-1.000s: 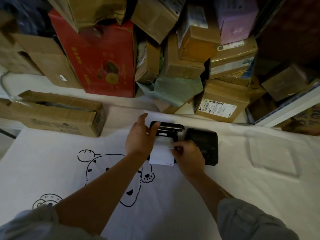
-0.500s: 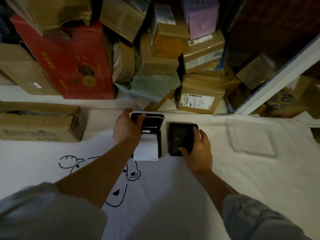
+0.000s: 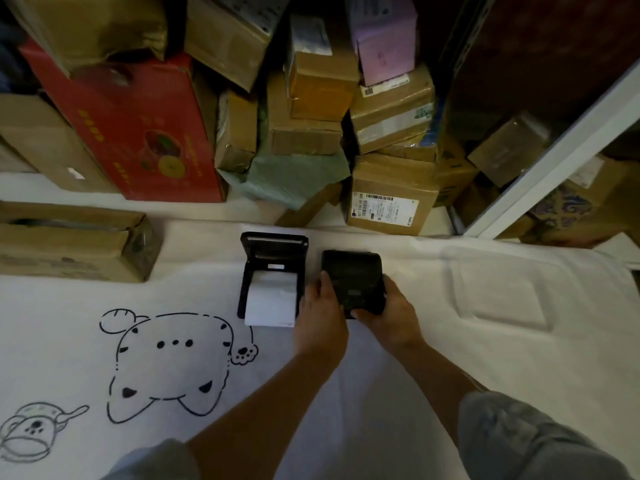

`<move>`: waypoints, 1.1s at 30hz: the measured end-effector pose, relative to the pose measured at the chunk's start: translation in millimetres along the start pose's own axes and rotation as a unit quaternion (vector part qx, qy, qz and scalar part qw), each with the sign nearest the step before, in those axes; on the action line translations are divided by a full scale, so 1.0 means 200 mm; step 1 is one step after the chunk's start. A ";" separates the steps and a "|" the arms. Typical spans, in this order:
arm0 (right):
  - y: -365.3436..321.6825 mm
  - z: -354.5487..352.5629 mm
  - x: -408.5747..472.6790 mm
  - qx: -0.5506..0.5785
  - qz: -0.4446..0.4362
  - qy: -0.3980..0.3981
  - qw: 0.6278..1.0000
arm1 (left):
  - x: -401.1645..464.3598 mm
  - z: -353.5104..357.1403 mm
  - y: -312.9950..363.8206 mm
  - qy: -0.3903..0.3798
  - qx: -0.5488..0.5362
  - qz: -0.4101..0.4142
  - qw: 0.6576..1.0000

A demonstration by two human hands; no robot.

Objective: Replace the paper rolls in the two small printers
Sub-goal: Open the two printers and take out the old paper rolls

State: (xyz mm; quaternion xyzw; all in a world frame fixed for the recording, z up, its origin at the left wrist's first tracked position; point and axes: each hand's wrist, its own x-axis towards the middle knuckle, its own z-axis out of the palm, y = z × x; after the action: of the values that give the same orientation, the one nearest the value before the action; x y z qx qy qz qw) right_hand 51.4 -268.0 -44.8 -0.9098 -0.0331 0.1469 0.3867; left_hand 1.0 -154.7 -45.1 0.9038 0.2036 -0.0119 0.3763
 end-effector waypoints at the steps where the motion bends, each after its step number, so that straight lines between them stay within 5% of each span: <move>1: 0.01 -0.01 -0.01 0.009 -0.005 -0.009 1.000 | -0.01 0.03 0.02 -0.006 -0.009 -0.015 1.000; 10: 0.05 -0.13 0.01 -0.043 -0.050 -0.053 0.996 | -0.01 0.10 0.03 0.018 -0.039 -0.085 0.995; 33: 0.09 -0.10 0.01 -0.075 -0.123 -0.012 0.989 | 0.03 0.04 -0.05 0.058 0.027 0.022 0.998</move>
State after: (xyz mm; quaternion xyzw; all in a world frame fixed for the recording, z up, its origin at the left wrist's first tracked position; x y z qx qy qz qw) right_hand 59.4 -293.7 -44.2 -0.9235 -0.1607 0.1060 0.3318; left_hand 5.0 -152.4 -58.9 0.9172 0.2043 0.0432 0.3393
